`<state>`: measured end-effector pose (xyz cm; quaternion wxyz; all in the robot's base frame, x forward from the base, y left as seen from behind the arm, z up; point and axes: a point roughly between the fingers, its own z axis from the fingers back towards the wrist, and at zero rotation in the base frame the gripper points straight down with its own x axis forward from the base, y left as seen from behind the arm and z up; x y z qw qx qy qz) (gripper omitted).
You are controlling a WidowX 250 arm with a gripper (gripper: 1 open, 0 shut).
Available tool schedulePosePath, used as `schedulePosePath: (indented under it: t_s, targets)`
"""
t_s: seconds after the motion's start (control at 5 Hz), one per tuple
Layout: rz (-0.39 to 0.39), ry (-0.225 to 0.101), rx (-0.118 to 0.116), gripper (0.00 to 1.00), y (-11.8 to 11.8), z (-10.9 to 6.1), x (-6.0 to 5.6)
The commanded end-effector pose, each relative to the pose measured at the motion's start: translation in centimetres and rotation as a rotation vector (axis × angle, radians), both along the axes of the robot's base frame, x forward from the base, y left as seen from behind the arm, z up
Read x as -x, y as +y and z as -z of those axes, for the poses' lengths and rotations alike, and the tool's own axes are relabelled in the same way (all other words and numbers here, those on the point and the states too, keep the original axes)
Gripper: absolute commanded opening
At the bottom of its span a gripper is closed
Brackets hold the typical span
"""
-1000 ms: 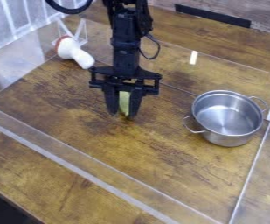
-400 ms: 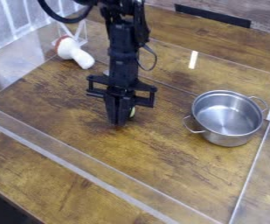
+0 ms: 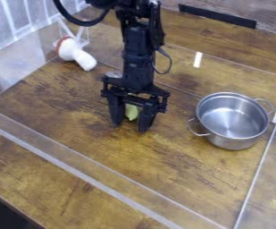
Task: Move the green spoon to the left
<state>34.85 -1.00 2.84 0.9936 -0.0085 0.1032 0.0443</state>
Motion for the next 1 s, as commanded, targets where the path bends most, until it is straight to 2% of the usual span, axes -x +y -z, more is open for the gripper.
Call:
schedulePosePath:
  t_s: [0.0,0.2,0.4,0.6,0.8]
  targets:
    - [-0.034,-0.053,0.006,0.0,-0.6,-1.4,-1.4]
    - [-0.087,-0.045,0.015,1.0,-0.3,-1.4,-1.7]
    - [-0.102,-0.034,0.018,1.0,-0.1,-1.9,-1.5]
    - [-0.115,-0.03,0.02,0.0,-0.2,-2.2,-1.4]
    - [-0.088,-0.025,0.022,0.0,0.5,-2.1,-1.8]
